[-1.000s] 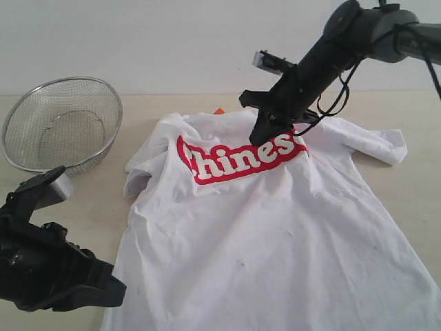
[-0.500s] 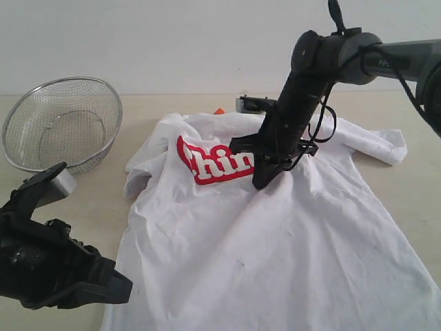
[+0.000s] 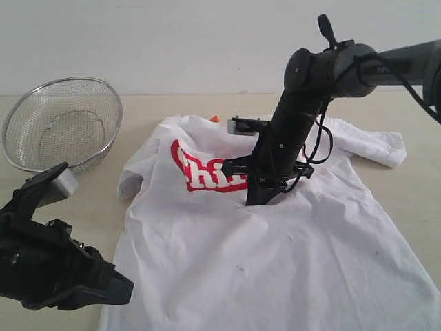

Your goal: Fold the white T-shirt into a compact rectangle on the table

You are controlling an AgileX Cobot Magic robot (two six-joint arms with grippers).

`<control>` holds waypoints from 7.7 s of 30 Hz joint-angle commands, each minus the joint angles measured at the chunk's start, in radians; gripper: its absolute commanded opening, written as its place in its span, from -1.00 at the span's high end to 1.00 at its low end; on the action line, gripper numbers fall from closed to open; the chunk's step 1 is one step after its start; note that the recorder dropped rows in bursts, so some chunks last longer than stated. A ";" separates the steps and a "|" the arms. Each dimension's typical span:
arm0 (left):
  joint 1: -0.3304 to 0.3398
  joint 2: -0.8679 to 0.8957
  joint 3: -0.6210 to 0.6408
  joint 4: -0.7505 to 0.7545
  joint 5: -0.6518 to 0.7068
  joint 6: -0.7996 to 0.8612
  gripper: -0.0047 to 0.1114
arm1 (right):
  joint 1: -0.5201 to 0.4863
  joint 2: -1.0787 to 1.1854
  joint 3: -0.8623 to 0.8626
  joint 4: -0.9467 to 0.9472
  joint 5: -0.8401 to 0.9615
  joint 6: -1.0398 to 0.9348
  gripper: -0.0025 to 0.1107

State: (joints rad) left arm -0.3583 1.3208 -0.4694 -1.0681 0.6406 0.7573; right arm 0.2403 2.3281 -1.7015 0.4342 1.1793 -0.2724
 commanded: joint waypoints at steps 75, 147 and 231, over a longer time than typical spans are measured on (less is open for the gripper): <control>-0.001 -0.005 -0.005 -0.087 -0.069 0.044 0.59 | -0.050 0.219 -0.816 -0.074 -0.002 0.199 0.96; 0.058 0.011 -0.092 -0.259 0.127 0.132 0.59 | -0.092 0.105 -0.803 -0.127 0.042 0.346 0.96; 0.209 0.681 -0.874 -0.034 0.175 0.071 0.59 | -0.539 0.226 -0.421 -0.237 -0.297 0.092 0.96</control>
State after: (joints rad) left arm -0.1506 2.0037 -1.3359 -1.1031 0.8196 0.8219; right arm -0.2933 2.4956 -2.0667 0.2593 0.8547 -0.1997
